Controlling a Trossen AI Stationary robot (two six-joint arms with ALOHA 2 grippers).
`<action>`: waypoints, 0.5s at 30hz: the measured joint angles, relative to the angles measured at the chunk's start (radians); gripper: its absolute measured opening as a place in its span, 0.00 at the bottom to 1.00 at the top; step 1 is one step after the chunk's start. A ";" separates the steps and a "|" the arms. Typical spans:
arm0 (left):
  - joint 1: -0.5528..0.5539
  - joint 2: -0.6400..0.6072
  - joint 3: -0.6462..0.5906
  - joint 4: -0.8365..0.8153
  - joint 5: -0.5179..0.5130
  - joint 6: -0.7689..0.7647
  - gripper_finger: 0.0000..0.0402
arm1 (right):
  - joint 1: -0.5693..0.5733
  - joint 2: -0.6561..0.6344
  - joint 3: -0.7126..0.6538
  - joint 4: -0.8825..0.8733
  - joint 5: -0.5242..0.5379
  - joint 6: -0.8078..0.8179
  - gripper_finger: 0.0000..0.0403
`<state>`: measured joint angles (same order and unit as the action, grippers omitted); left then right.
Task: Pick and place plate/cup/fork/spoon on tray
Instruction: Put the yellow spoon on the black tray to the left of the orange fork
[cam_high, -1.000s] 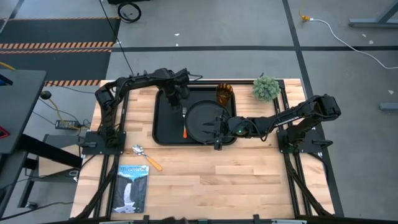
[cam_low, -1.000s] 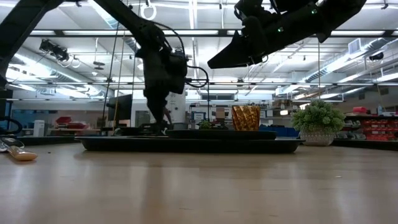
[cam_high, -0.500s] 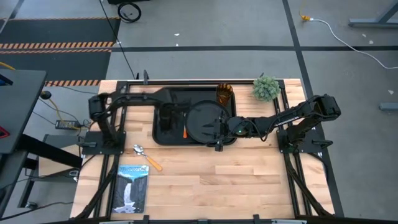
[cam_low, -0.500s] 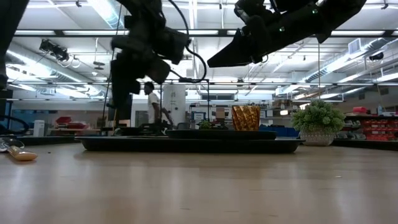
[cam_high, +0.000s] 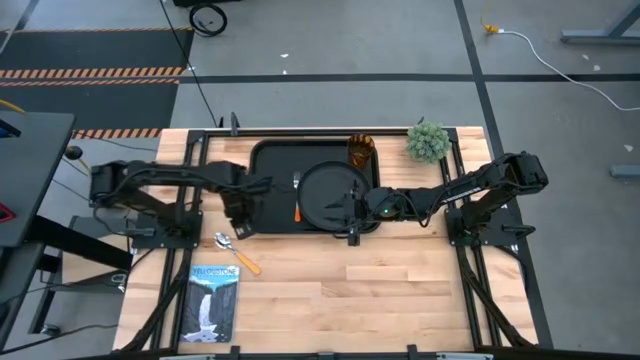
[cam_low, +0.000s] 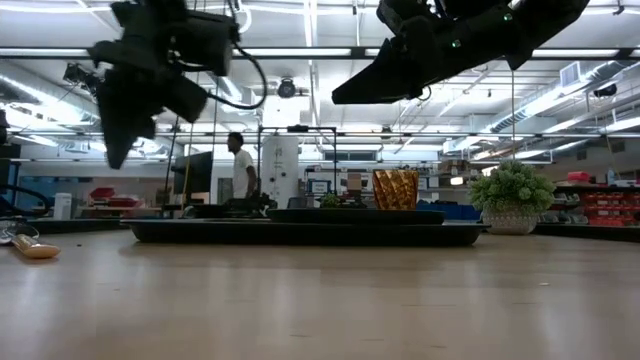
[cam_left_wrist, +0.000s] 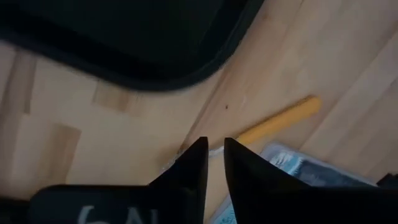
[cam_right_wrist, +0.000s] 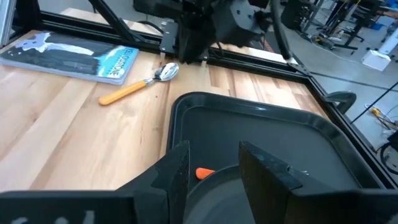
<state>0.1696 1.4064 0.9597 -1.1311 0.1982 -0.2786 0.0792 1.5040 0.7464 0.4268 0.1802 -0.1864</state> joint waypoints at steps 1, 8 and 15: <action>0.000 -0.024 -0.023 0.002 0.000 -0.012 0.14 | 0.000 0.000 0.000 0.000 0.000 0.000 0.36; -0.003 -0.168 -0.172 0.102 -0.006 -0.129 0.12 | 0.000 0.000 0.000 0.002 0.000 0.000 0.36; -0.156 -0.185 -0.205 0.164 -0.064 -0.034 0.20 | 0.000 0.000 0.000 0.007 0.000 0.000 0.36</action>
<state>0.0135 1.2218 0.7550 -0.9671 0.1344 -0.3130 0.0792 1.5040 0.7467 0.4335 0.1799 -0.1864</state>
